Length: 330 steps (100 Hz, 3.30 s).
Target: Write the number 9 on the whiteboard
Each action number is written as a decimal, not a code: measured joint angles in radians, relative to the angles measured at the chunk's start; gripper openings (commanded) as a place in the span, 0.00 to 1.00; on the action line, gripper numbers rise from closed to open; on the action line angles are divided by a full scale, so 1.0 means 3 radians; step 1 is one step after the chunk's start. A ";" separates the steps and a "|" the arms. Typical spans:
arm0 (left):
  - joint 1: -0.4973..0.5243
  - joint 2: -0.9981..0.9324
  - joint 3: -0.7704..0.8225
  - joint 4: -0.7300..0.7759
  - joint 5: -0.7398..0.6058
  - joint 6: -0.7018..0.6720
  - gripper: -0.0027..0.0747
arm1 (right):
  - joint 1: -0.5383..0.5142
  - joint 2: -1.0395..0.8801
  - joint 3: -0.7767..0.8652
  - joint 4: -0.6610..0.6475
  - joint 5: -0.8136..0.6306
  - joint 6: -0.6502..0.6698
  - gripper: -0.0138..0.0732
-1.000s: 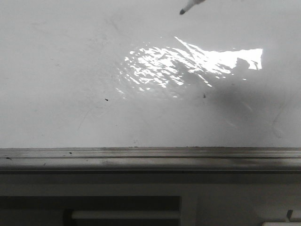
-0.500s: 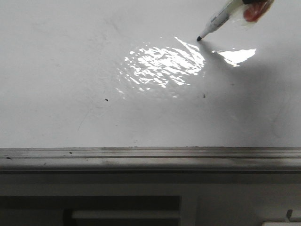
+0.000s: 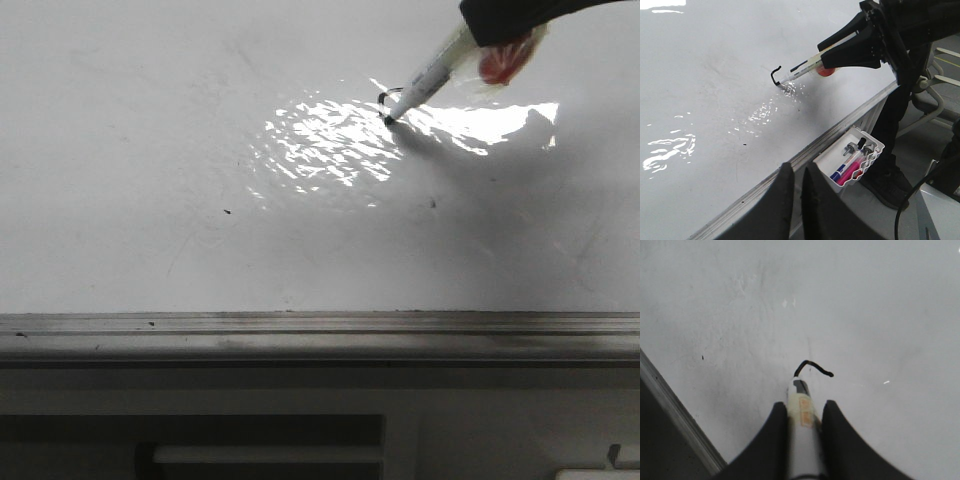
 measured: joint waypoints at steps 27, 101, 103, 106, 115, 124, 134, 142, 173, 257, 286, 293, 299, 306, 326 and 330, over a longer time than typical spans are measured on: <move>0.0000 0.0000 0.0000 0.0000 0.0000 0.0000 0.04 | -0.0089 -0.0044 -0.0116 0.0017 0.0157 0.0022 0.11; 0.0000 0.0000 0.0000 0.0000 0.0047 0.0000 0.05 | 0.0465 -0.0021 0.0139 0.0268 0.0862 0.0149 0.11; 0.0000 0.0000 0.0000 0.0000 0.0047 0.0000 0.05 | 0.0467 -0.0021 0.0139 0.0260 0.0862 0.0157 0.11; 0.0000 0.0000 0.0000 0.0000 0.0047 0.0000 0.05 | 0.0473 -0.0027 0.0132 0.0255 0.0862 0.0166 0.11; 0.0000 0.0000 0.0000 0.0000 0.0047 0.0000 0.07 | 0.0512 -0.0070 0.0030 0.0255 0.0924 0.0187 0.11; 0.0000 0.0034 0.0000 0.0015 0.0047 0.0018 0.23 | 0.0615 -0.0184 -0.0191 0.0255 0.0955 0.0187 0.11; 0.0000 0.0166 0.0000 0.0008 0.0047 0.0242 0.57 | 0.0760 -0.0304 -0.0451 0.0255 0.0955 0.0127 0.11; 0.0000 0.0372 0.0000 -0.0075 0.0040 0.0477 0.69 | 0.0897 -0.0326 -0.0580 0.0253 0.0987 0.0001 0.11; -0.0080 0.1490 -0.0363 -0.1198 -0.0004 0.2156 0.50 | 0.1412 -0.0078 -0.0612 0.0464 0.1133 -0.0738 0.09; -0.0391 0.2392 -0.0807 -0.1380 0.0104 0.3031 0.01 | 0.1592 0.0099 -0.0591 0.0485 0.0896 -0.0795 0.09; -0.0395 0.2398 -0.0560 -0.1469 0.0141 0.3031 0.01 | 0.1599 0.0307 -0.0484 0.0614 0.0775 -0.0782 0.44; -0.0395 0.2398 -0.0545 -0.1550 0.0142 0.2995 0.01 | 0.1599 0.0307 -0.0477 0.0581 0.0761 -0.0782 0.60; -0.0395 0.2398 -0.0541 -0.1647 0.0124 0.2973 0.01 | 0.1599 0.0294 -0.0472 0.0575 0.0746 -0.0782 0.71; -0.0395 0.2398 -0.0541 -0.1727 0.0058 0.2933 0.01 | 0.1599 0.0242 -0.0472 0.0525 0.0746 -0.0782 0.74; -0.0395 0.2398 -0.0538 -0.1805 0.0018 0.2902 0.01 | 0.1431 -0.0198 -0.0462 0.0304 0.0753 -0.0769 0.73; -0.0395 0.2398 -0.0538 -0.1822 0.0018 0.2902 0.01 | 0.1385 -0.0306 -0.0462 0.0293 0.0753 -0.0769 0.70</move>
